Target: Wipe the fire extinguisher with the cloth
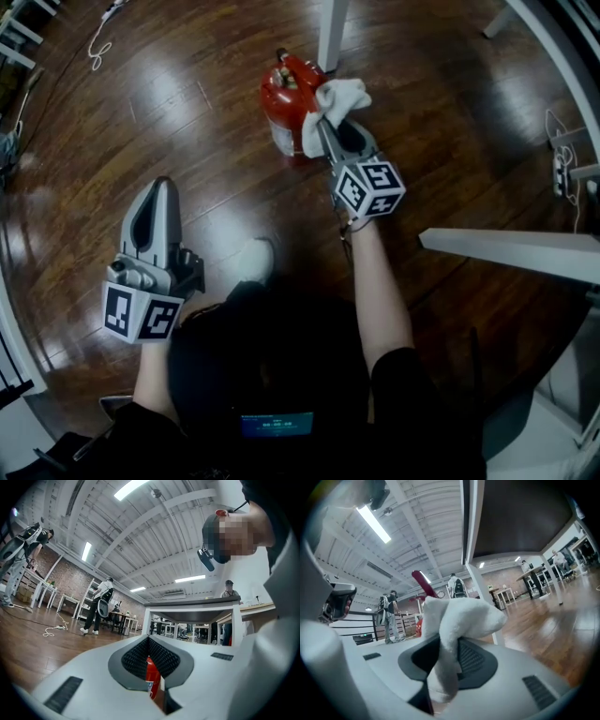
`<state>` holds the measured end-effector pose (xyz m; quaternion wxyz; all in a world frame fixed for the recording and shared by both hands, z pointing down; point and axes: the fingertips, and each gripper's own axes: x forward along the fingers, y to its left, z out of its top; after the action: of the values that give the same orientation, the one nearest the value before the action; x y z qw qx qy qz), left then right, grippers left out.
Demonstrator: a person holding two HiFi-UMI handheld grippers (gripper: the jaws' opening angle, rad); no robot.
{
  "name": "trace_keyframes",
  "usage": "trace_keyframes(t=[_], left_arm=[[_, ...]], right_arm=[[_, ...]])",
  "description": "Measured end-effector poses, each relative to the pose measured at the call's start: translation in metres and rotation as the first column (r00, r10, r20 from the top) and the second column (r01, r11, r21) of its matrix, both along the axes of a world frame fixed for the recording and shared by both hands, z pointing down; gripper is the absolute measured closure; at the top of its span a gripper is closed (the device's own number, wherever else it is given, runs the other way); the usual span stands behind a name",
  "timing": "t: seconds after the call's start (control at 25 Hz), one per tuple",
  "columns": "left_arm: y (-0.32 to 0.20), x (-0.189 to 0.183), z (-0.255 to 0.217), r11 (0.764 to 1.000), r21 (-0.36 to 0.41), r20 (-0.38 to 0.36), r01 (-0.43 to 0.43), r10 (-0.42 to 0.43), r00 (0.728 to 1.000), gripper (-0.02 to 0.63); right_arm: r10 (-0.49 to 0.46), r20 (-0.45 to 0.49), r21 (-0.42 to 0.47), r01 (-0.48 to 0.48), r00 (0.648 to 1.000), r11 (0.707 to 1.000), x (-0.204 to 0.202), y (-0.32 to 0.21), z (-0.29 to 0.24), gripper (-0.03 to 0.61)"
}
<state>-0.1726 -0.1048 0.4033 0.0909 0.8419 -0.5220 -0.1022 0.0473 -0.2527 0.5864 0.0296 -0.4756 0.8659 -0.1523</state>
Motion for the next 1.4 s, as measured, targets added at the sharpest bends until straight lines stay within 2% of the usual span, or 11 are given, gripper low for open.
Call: trace_keyframes(t=[0.24, 0.4, 0.56, 0.72, 0.88, 1.16, 1.4], left_arm=[[0.000, 0.013, 0.007, 0.999, -0.027, 0.027, -0.032, 0.032, 0.999, 0.614], [0.007, 0.040, 0.016, 0.989, -0.062, 0.065, -0.131, 0.135, 0.989, 0.614], [0.017, 0.071, 0.023, 0.962, -0.093, 0.112, -0.257, 0.267, 0.957, 0.614], [0.020, 0.088, 0.024, 0.945, -0.093, 0.111, -0.313, 0.322, 0.940, 0.614], [0.019, 0.089, 0.028, 0.943, -0.106, 0.124, -0.315, 0.327, 0.937, 0.614], [0.018, 0.088, 0.029, 0.943, -0.116, 0.108, -0.312, 0.324, 0.940, 0.614], [0.018, 0.089, 0.027, 0.945, -0.105, 0.101, -0.308, 0.319, 0.942, 0.614]], right_arm=[[-0.025, -0.087, -0.186, 0.008, 0.996, 0.982, -0.008, 0.005, 0.089, 0.453], [-0.071, -0.167, -0.302, 0.018, 0.983, 0.953, -0.013, 0.011, 0.141, 0.452], [-0.088, -0.191, -0.333, 0.019, 0.978, 0.943, -0.015, 0.011, 0.155, 0.451], [-0.097, -0.211, -0.343, 0.019, 0.973, 0.939, -0.010, 0.011, 0.158, 0.451], [-0.077, -0.178, -0.290, 0.022, 0.981, 0.957, 0.002, 0.014, 0.129, 0.452], [-0.032, -0.047, -0.102, 0.027, 0.998, 0.994, 0.016, 0.026, 0.029, 0.451], [-0.064, 0.030, 0.107, 0.060, 0.998, 0.992, 0.010, 0.042, -0.081, 0.451]])
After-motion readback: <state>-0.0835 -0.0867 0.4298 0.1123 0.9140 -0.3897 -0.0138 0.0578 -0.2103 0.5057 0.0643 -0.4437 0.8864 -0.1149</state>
